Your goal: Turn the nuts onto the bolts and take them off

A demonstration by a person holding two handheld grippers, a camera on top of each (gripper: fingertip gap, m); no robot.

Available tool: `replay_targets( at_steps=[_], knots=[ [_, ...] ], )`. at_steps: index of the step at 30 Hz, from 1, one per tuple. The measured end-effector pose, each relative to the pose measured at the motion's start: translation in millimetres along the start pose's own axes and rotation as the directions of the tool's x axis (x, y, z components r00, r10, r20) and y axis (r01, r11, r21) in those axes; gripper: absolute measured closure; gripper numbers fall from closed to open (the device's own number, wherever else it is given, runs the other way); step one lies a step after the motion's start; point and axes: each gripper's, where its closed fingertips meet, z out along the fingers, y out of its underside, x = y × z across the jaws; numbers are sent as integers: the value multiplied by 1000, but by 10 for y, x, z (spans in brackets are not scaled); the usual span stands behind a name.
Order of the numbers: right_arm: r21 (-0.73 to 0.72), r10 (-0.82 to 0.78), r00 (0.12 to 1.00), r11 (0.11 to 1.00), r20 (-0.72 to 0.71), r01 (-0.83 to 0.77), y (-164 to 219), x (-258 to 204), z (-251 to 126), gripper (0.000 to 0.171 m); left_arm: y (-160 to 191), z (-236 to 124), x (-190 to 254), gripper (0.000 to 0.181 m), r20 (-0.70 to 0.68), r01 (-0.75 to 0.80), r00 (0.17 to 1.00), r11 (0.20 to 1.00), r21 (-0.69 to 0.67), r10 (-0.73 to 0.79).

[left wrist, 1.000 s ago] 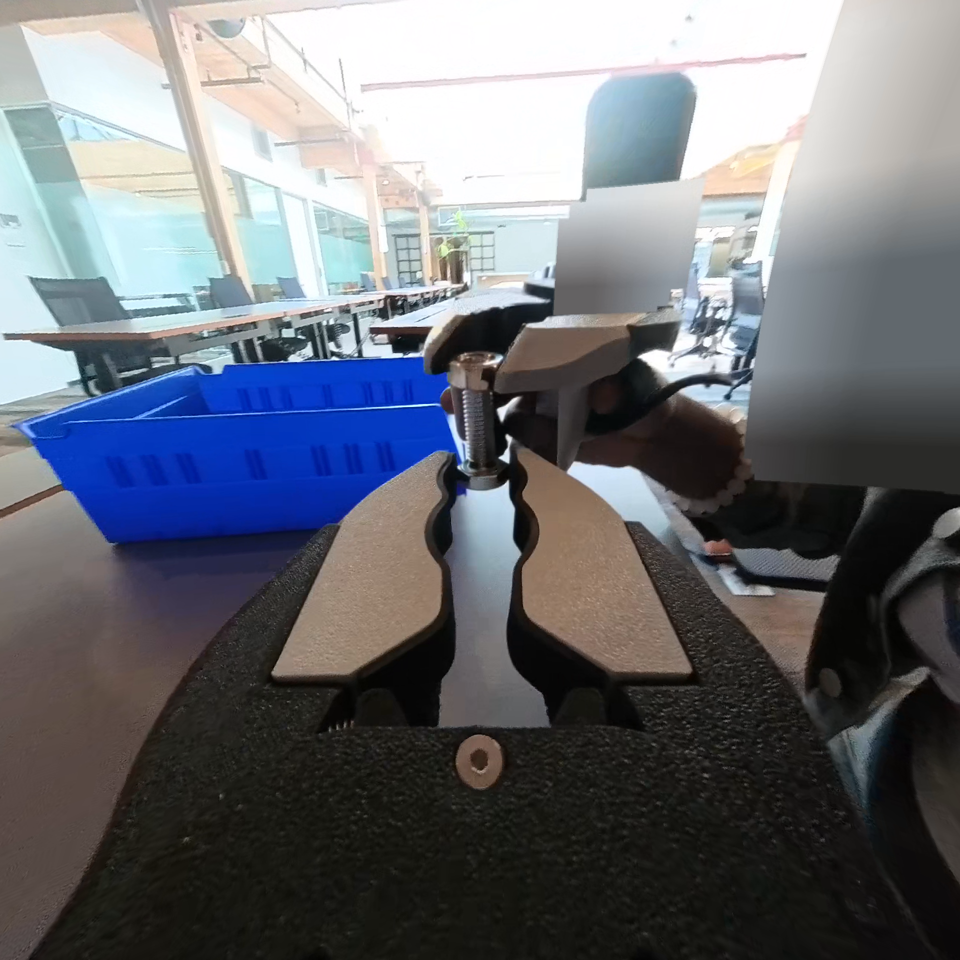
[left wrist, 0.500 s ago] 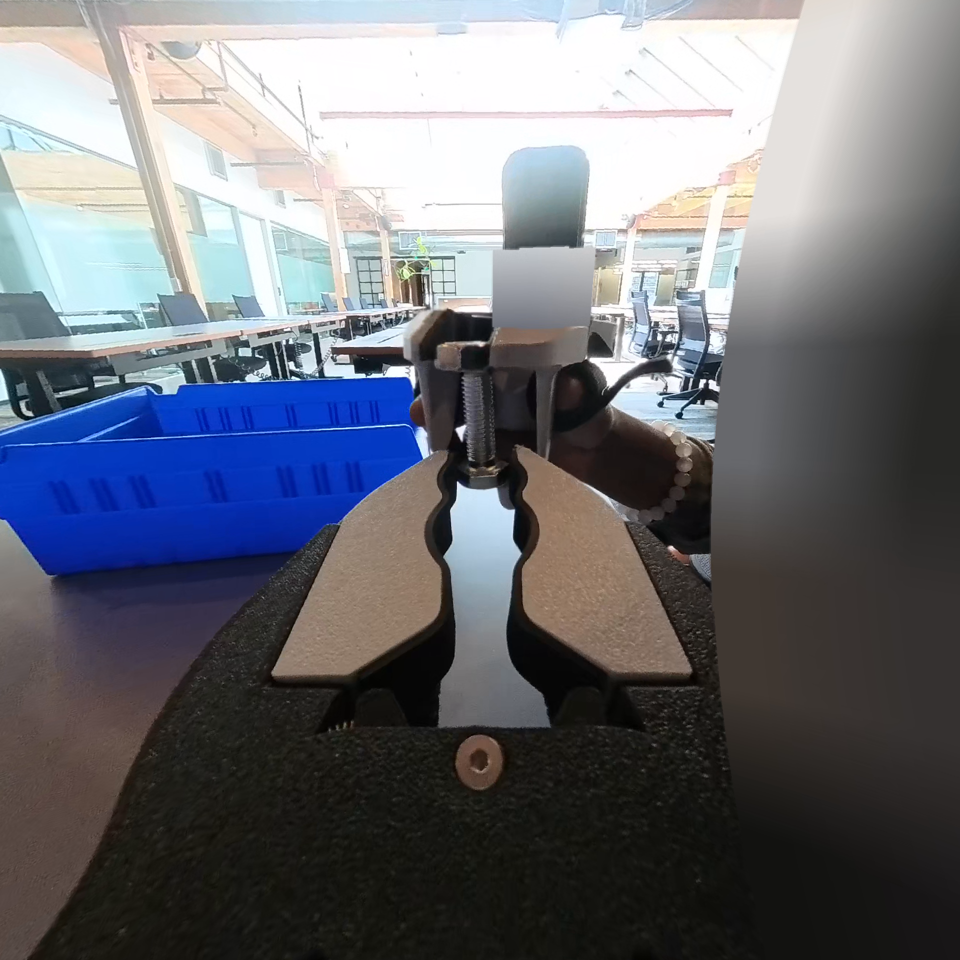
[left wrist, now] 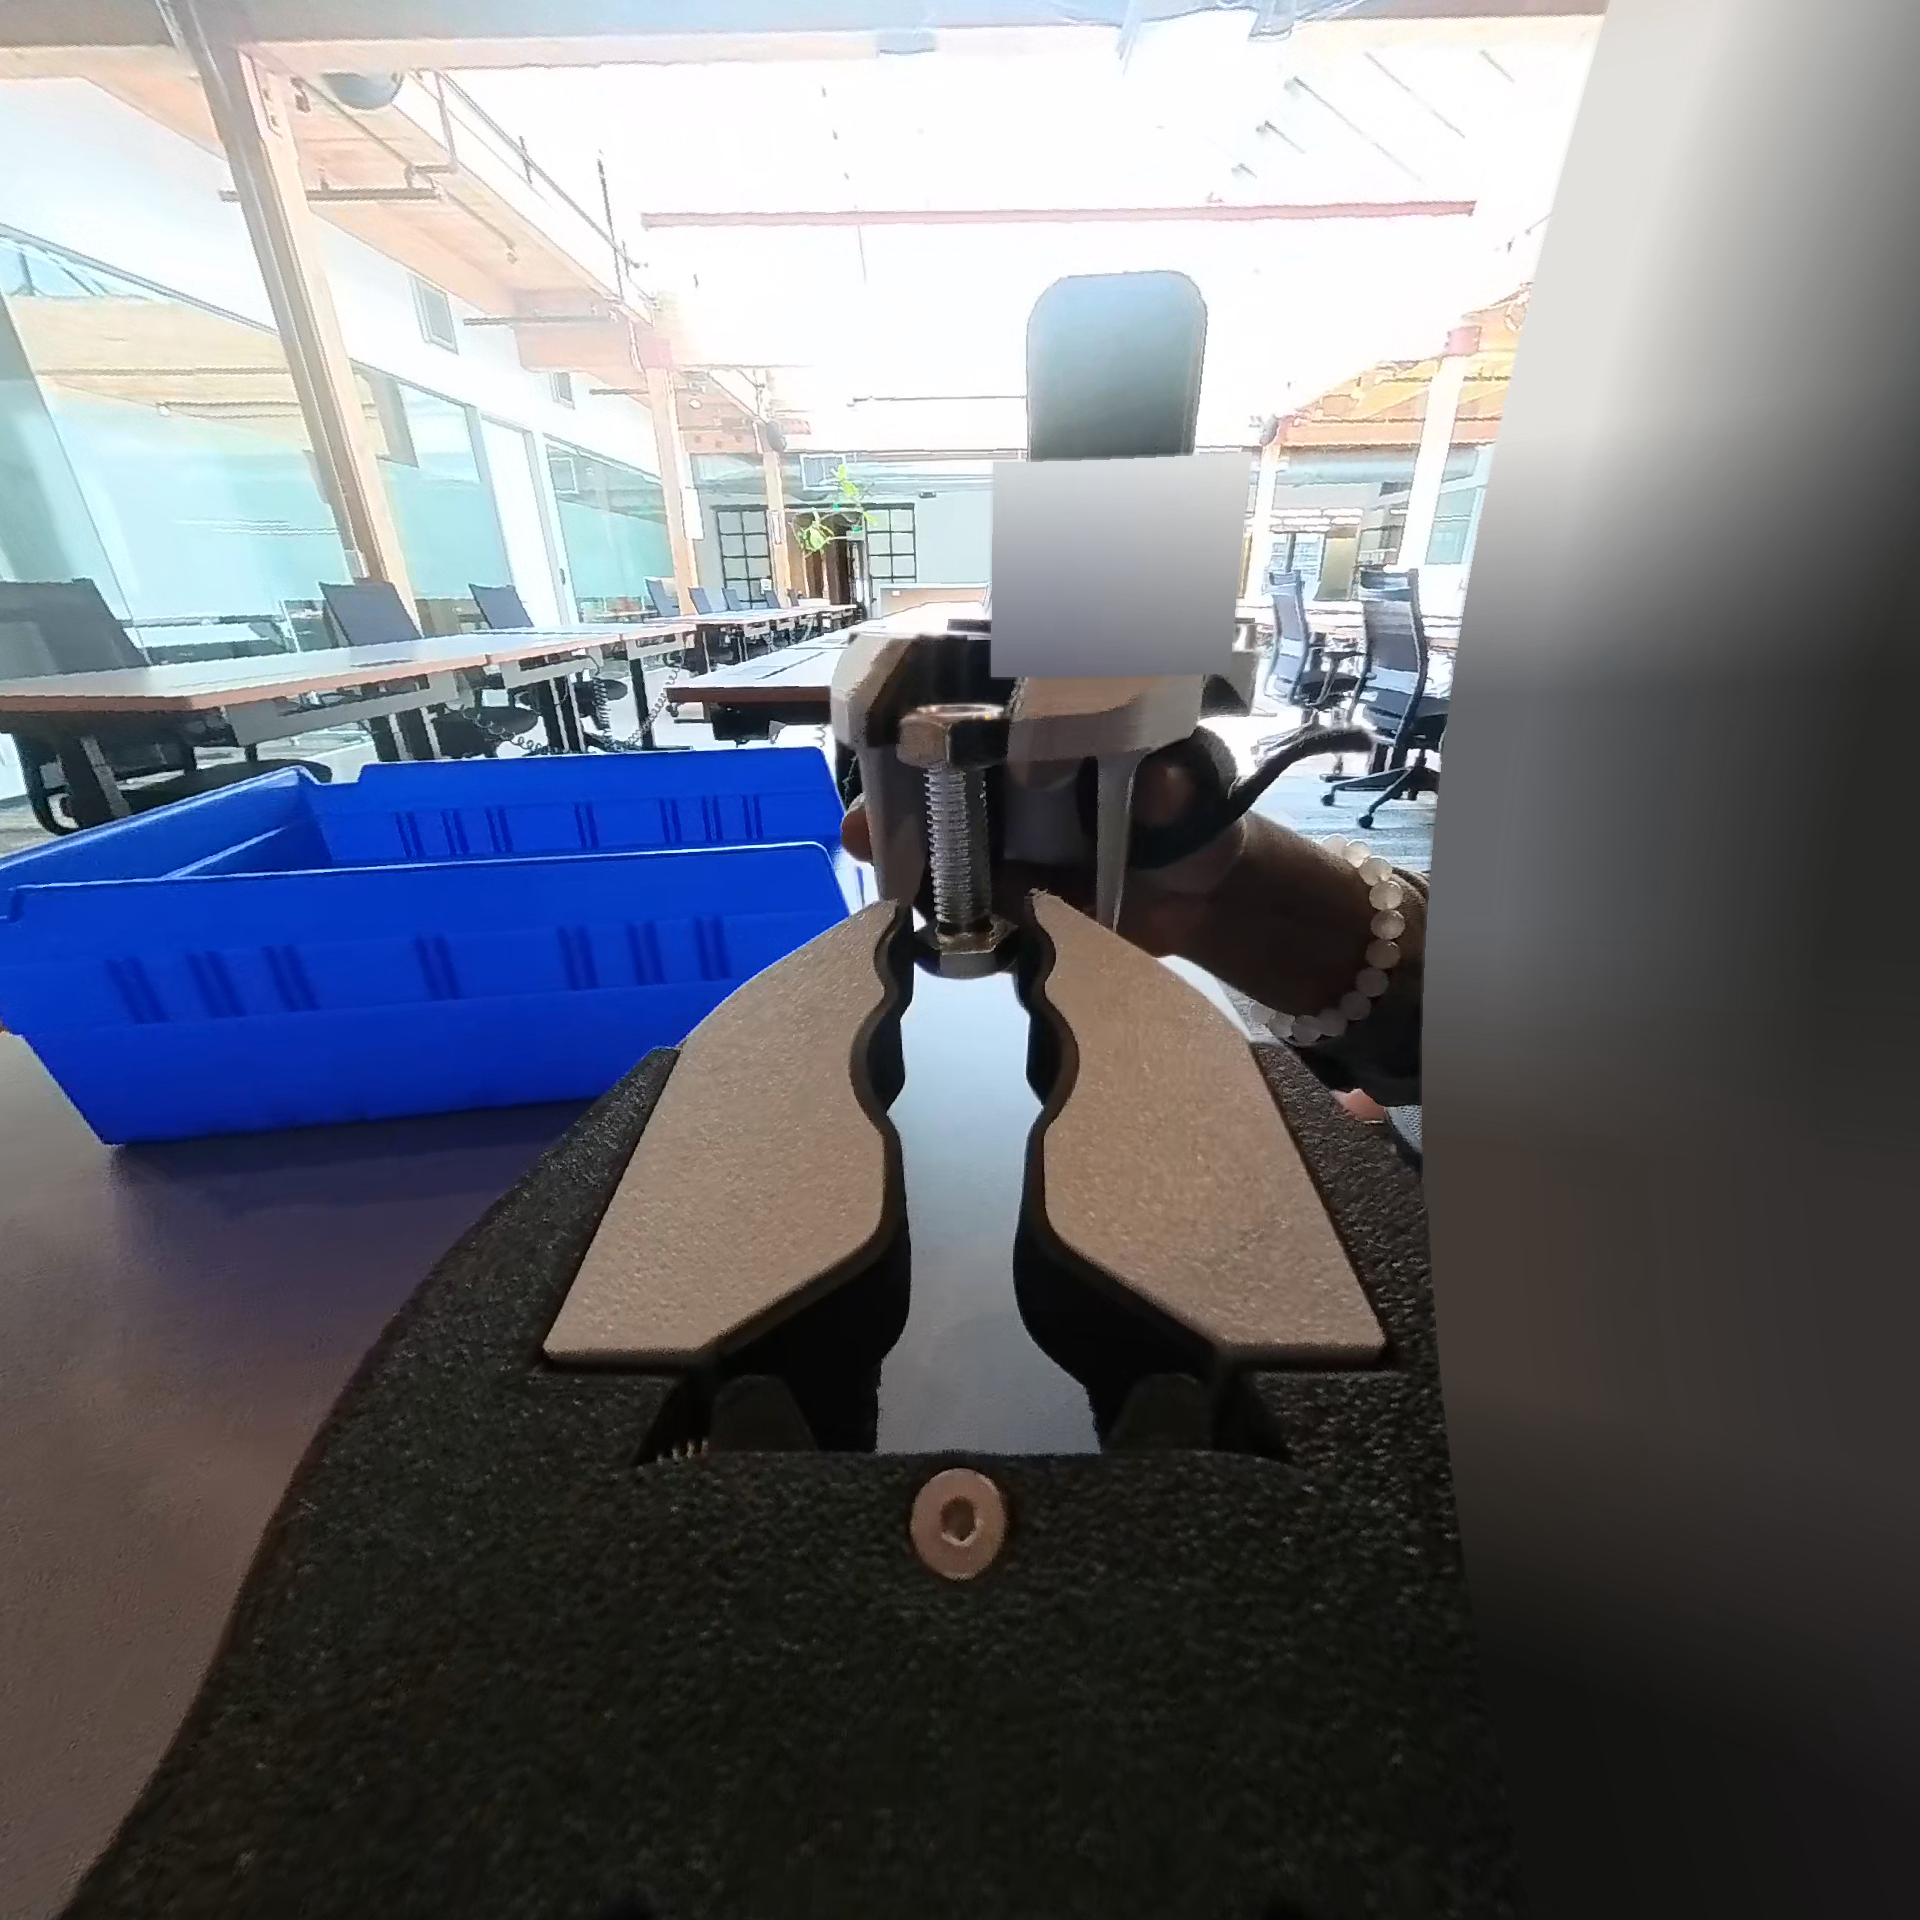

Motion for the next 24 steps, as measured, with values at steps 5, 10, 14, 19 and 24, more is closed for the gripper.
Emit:
replay_targets(
  at_steps=[5, 10, 14, 19, 24],
  knots=[
    [-18, 20, 1000, 1000, -3, -20, 29, 16, -8, 154, 29, 4, -23, 162, 23, -23, 999, 1000, -22, 23],
    [-25, 25, 999, 999, -41, -26, 50, 63, -16, 154, 42, 0, -64, 163, 52, -26, 998, 999, -27, 28],
    [-5, 32, 998, 999, -60, -32, 50, 73, 3, 154, 44, 2, -68, 162, 47, -3, 999, 1000, -15, 3],
    [30, 55, 998, 998, -39, -54, 27, 59, 15, 154, 17, -7, -48, 162, 23, 20, 1000, 1000, 8, -20],
    [10, 39, 998, 999, -39, -39, 26, 59, 17, 154, 20, -10, -51, 162, 25, 18, 1000, 1000, 3, -18]
  ],
)
